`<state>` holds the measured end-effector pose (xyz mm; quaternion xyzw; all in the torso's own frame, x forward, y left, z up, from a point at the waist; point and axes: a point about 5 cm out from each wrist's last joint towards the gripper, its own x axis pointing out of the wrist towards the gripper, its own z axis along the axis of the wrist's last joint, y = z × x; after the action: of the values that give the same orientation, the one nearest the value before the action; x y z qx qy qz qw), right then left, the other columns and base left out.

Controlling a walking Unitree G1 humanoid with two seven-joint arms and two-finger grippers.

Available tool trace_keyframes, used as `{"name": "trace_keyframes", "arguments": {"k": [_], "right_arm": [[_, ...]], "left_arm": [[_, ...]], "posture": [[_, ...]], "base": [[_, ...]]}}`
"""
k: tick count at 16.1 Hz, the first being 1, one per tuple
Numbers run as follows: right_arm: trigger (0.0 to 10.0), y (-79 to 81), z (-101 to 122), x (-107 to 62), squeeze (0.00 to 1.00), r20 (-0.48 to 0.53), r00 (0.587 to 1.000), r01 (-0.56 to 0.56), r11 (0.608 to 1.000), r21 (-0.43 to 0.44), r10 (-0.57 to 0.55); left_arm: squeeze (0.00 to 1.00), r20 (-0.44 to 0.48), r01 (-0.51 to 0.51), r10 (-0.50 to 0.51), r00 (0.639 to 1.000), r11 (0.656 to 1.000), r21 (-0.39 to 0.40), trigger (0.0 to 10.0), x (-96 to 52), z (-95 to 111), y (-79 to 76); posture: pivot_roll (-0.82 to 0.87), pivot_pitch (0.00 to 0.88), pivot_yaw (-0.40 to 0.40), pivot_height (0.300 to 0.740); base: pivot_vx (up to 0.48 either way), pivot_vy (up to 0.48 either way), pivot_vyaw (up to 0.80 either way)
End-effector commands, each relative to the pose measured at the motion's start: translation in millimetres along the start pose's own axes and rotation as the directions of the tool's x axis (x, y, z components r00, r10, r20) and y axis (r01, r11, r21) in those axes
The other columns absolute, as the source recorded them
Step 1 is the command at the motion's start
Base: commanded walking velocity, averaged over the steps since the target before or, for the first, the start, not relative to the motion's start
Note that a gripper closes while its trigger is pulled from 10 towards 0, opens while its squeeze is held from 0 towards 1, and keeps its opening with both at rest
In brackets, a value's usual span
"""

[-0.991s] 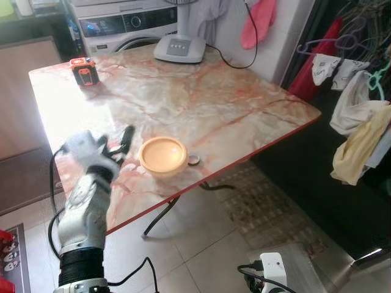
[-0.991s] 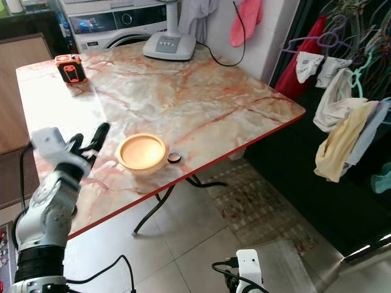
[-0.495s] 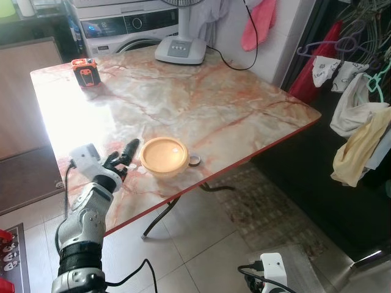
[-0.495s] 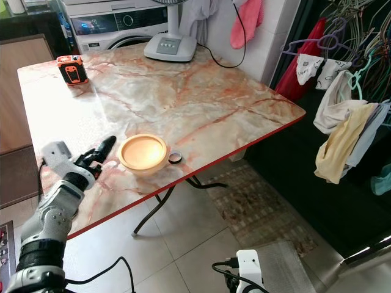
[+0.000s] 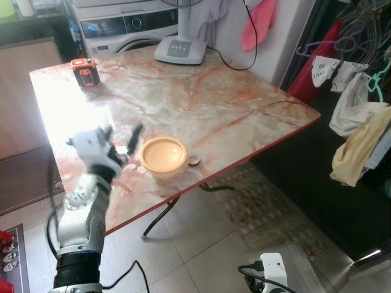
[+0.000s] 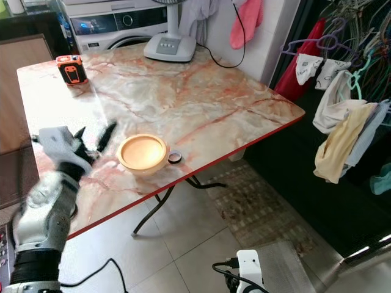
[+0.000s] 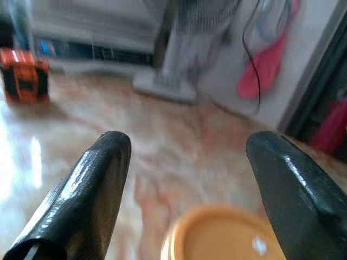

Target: Restocking fridge

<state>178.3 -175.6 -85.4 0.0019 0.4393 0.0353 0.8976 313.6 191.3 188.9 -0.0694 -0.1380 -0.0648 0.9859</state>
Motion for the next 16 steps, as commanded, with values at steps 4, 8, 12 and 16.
{"name": "trace_keyframes", "arguments": {"k": [4, 8, 12, 16], "right_arm": [[10.0, -3.0, -2.6, -0.9, 0.00, -0.012, 1.000, 0.007, 1.000, 0.003, -0.007], [10.0, -2.7, -3.4, -1.1, 0.00, -0.012, 1.000, 0.009, 1.000, 0.005, -0.008], [10.0, -1.8, -3.8, -1.1, 0.00, -0.012, 1.000, 0.005, 1.000, 0.006, -0.005], [10.0, -1.0, -4.7, -1.2, 0.00, -0.015, 1.000, 0.000, 1.000, 0.005, 0.000]], "left_arm": [[0.00, 0.057, 0.016, -0.030, 0.998, 0.973, 0.231, 10.0, -7.9, 5.9, -17.5], [0.00, 0.049, 0.062, -0.078, 0.996, 0.962, 0.266, 10.0, -4.6, 3.8, -34.4], [0.00, 0.029, 0.069, -0.080, 0.996, 0.955, 0.290, 10.0, -5.6, 0.7, -34.7], [0.00, 0.011, 0.083, -0.090, 0.996, 0.953, 0.291, 10.0, -6.3, -3.3, -37.8]], "posture": [[-0.08, 0.038, -0.052, 0.740], [-0.08, 0.037, -0.049, 0.740], [-0.08, 0.033, -0.041, 0.740], [-0.08, 0.022, -0.037, 0.740]], "base": [[0.000, 0.000, 0.00], [0.000, 0.000, 0.00], [0.198, 0.000, 0.00], [0.265, 0.000, 0.00]]}}
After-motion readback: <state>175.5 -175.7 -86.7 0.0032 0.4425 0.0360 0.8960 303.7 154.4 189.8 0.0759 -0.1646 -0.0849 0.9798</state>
